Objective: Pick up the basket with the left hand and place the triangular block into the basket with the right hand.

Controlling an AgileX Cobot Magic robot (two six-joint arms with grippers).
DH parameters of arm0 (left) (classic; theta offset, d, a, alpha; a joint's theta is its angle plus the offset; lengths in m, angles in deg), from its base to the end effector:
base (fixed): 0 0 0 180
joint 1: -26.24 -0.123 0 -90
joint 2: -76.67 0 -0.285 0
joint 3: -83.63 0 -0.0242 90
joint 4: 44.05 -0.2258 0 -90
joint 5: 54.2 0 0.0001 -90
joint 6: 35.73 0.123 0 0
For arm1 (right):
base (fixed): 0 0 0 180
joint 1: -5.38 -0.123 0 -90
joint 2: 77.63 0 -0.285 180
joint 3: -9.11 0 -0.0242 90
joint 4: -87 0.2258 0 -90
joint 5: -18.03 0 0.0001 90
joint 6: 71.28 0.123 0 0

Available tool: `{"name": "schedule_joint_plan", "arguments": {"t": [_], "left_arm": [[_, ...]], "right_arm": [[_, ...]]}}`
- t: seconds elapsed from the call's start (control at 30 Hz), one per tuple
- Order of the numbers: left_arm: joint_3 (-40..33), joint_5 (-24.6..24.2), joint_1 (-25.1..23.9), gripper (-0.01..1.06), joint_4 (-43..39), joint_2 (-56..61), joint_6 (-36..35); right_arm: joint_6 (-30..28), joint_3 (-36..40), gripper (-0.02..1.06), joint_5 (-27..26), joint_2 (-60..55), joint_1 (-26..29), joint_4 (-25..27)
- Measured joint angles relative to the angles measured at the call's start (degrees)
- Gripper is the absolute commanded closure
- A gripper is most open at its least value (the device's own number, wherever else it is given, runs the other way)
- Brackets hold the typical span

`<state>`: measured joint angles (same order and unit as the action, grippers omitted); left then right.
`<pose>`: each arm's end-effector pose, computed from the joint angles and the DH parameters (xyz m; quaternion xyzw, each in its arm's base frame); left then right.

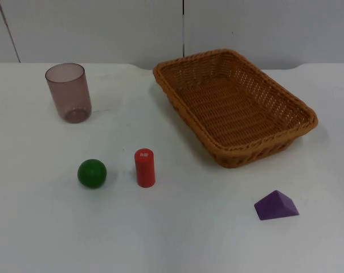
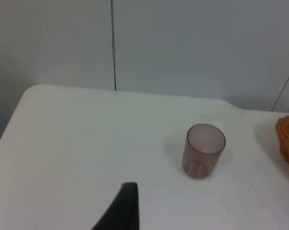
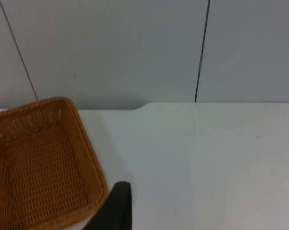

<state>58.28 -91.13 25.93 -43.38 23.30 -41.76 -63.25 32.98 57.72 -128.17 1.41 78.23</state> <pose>0.1575 0.0000 0.3663 -0.0489 0.8450 -0.0320 0.5316 0.1423 -0.0021 0.3776 0.0068 0.8370 -0.0159 0.5470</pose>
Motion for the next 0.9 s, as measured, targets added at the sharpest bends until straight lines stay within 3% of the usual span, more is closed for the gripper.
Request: {"name": "schedule_joint_plan", "arguments": {"t": [0.3,0.47,0.63,0.77,0.8,0.9], "left_arm": [[9.14,0.0,0.13,0.0,0.11,-9.8,0.0],[9.79,-0.14,1.53,0.0,1.79,-12.83,0.73],[9.79,0.17,6.97,0.0,3.2,-17.14,1.06],[9.79,2.84,15.64,0.0,4.67,-23.81,-0.03],[9.79,2.84,15.64,0.0,4.67,-23.81,-0.03],[9.79,6.97,24.45,0.0,5.14,-30.84,-1.67]], "right_arm": [[0.0,-5.35,0.01,-0.23,-6.97,0.0,0.0],[0.0,-5.45,0.01,-0.23,-7.07,0.0,-0.46],[0.0,-5.43,0.01,-0.03,-7.07,0.0,-1.22],[0.0,-5.43,0.01,0.46,-7.07,0.0,-1.22],[0.0,-5.43,0.01,0.46,-7.07,0.0,-1.22],[-0.22,-5.43,0.01,0.93,-7.07,0.0,-1.22]]}}
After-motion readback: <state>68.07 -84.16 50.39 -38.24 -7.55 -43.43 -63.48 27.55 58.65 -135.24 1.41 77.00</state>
